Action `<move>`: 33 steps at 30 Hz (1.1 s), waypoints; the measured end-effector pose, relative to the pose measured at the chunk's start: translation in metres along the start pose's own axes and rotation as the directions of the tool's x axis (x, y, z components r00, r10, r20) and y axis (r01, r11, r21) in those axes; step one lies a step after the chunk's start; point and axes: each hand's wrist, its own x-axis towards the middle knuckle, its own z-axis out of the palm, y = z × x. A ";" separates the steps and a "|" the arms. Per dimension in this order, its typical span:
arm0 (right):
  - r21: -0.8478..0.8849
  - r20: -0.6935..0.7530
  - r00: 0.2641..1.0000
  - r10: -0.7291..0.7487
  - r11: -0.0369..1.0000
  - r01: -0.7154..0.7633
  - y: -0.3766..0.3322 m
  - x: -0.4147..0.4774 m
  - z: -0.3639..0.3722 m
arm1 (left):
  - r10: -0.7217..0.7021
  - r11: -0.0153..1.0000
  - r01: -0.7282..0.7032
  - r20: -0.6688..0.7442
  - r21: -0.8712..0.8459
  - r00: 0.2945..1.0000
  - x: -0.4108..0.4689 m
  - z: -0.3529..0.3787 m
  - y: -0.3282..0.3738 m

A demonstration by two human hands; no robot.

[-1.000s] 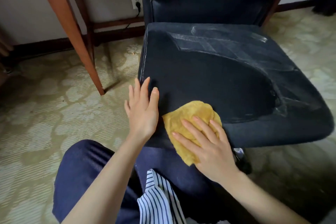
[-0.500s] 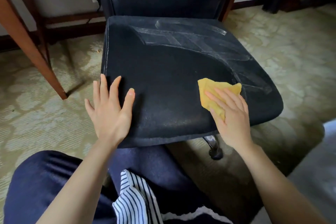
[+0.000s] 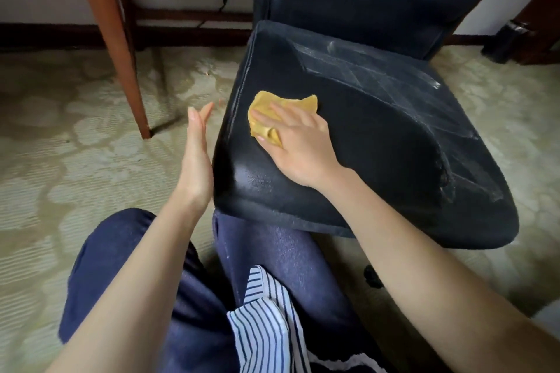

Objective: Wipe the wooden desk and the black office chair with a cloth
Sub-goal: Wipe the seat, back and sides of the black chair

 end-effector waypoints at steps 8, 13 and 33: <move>-0.232 0.135 0.882 -0.451 0.851 0.471 -0.047 -0.005 0.011 | -0.009 0.977 0.056 -0.218 0.207 0.976 -0.016 -0.038 0.000; -0.258 0.108 0.734 -0.670 0.694 0.672 -0.037 -0.026 0.014 | -0.040 0.969 0.061 -0.094 0.239 0.995 -0.022 -0.007 0.018; -0.571 0.221 0.741 -0.635 0.531 0.626 0.147 -0.170 0.001 | 0.143 0.680 -0.032 -0.090 0.732 0.986 -0.031 0.045 -0.047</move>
